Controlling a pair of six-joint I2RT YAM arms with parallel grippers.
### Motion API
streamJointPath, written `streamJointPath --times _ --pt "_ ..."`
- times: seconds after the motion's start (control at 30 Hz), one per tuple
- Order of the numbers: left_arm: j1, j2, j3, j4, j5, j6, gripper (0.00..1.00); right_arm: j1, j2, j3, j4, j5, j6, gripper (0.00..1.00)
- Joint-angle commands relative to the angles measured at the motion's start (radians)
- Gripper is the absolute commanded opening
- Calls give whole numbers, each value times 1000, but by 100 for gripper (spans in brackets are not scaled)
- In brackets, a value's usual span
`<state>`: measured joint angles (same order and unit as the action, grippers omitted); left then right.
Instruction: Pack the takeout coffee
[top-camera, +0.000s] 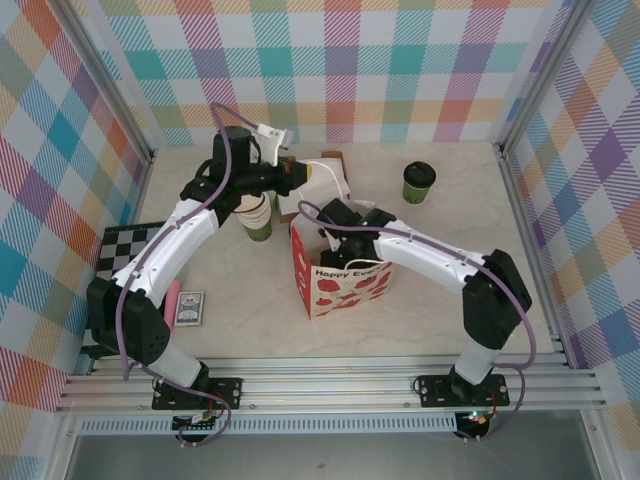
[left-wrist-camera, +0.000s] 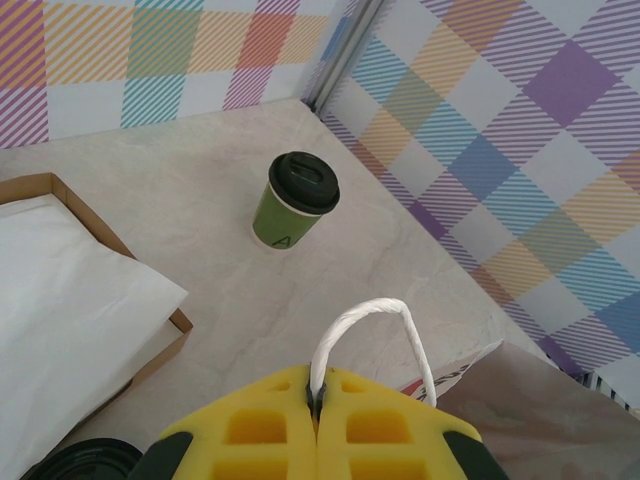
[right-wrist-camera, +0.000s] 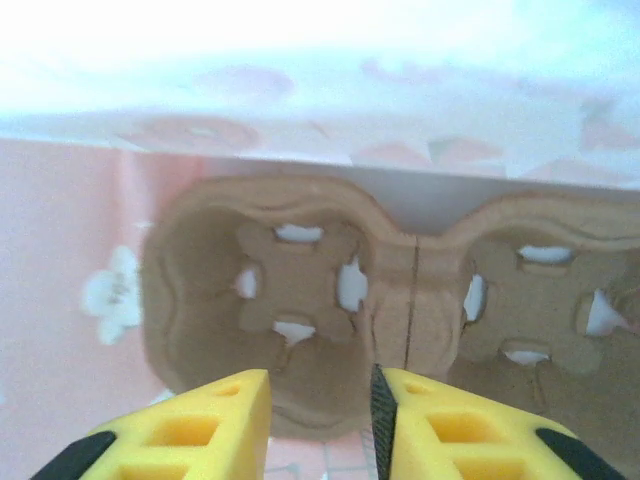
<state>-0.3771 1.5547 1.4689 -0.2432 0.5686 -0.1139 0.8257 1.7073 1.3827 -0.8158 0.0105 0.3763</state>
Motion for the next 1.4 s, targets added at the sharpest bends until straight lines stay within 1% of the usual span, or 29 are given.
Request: streamJointPath --times 0.0,0.13,0.3,0.47,0.5,0.53,0.6,0.67,0.8,0.83,0.93,1.03,1.13,1.27,1.37 --pt "6 -24 4 -22 22 25 0 3 -60 10 51 -21 -23 40" --pt "6 -26 -3 -18 28 28 0 3 -106 34 59 -33 -26 52" --pt "6 -24 1 -25 31 29 0 3 -147 82 81 -81 -51 68" --pt "7 -27 0 -25 35 39 0 2 -177 149 69 -96 -119 90" --pt "6 -27 -1 -26 39 39 0 1 -176 162 69 -90 -132 97" --pt "6 -27 -2 -26 40 40 0 0 -175 173 74 -80 -142 100" --pt "6 -26 -1 -26 41 39 0 -3 -177 205 81 -78 -173 100" --pt "6 -24 0 -27 44 39 0 -6 -179 254 90 -103 -225 100" --pt "6 -22 11 -27 61 49 0 -16 -190 334 77 -158 -393 100" --pt "6 -22 11 -61 64 55 0 -24 -193 339 70 -149 -436 100" --pt "6 -21 11 -68 71 57 0 -82 -184 360 40 -167 -539 100" --pt "5 -21 20 -80 80 56 0 -152 -163 386 -24 -271 -643 99" --pt "4 -27 24 -88 83 65 0 -201 -134 404 -70 -310 -753 99" --pt "3 -31 27 -92 90 73 0 -259 -70 491 -154 -321 -827 97" --pt "3 -29 39 -110 98 85 0 -320 -17 549 -223 -401 -902 94"
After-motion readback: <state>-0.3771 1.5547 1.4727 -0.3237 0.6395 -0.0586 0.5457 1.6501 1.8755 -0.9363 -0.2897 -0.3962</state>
